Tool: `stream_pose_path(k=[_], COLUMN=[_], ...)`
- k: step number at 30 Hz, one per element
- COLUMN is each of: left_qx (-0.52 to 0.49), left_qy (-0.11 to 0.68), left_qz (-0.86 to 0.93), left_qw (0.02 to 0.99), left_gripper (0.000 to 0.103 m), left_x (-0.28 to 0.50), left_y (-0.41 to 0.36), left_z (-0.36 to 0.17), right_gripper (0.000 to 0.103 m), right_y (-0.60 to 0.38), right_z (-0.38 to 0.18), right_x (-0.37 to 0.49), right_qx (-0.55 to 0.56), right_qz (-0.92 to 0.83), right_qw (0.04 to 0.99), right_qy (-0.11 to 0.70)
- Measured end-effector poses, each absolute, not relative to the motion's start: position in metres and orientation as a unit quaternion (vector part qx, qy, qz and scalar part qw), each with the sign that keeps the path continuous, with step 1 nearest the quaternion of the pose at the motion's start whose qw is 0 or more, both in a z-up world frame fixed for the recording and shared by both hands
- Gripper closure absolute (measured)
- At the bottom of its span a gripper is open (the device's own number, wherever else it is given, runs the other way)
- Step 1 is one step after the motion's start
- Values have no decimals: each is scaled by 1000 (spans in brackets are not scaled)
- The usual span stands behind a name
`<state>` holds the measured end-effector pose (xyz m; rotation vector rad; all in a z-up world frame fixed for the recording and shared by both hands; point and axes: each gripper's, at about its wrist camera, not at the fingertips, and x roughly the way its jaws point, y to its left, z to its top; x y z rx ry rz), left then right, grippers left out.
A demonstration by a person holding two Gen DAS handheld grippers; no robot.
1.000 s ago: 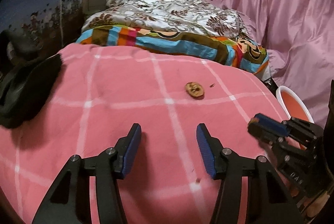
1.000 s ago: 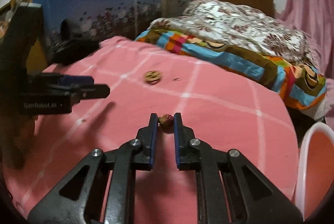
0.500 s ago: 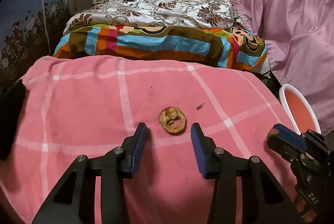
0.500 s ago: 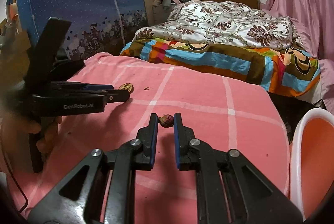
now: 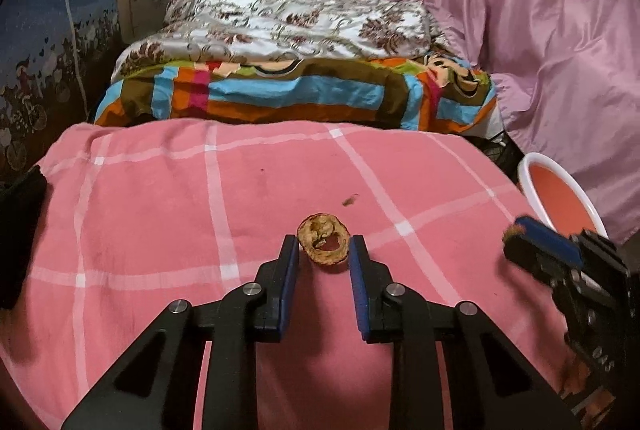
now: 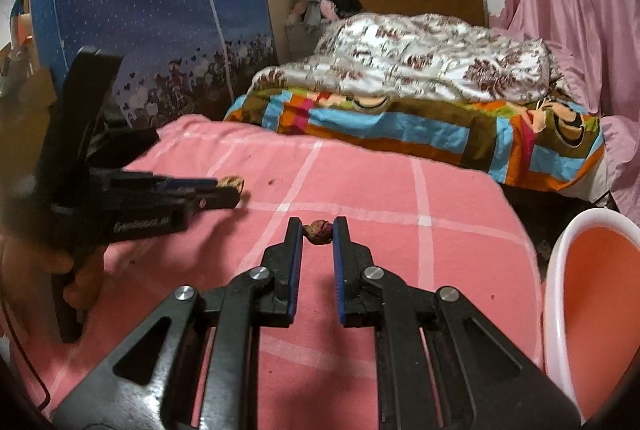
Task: Collect trash
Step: 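Carry the dried slice and piece over the orange bucket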
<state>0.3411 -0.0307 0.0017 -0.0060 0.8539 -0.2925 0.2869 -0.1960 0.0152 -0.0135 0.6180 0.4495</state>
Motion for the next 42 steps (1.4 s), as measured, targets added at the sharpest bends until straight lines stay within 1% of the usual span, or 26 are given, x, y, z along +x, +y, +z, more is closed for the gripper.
stream_pose_path(k=[9,15,23,30,37,42], left_qx=[3,-1,27,67,101,109], left_qy=[331,247,141,68,39,34], left_qz=[-161,-176,-209,-248,-296,-319], left_qw=[930,953,967,964,949,941], left_gripper=[82,82,82,81,81,81], left_x=[291,260,223,196,179,175], left_y=[-51,-68,-103,-142,-187,-207], left_z=[31,64,99,115,117,112], right_gripper=[81,81,81,81,81,81], right_y=[-219,-235,-266,-299,-335,-360], right_z=[43,63,86,97,98,96], right_x=[261,239,200,180,166,151], right_qx=[1,2,8,10,16,26], right_qz=[194,171,138,92,48,22], right_qw=[959,976,989,995,999,999], right_qy=[207,138,57,21,11,5])
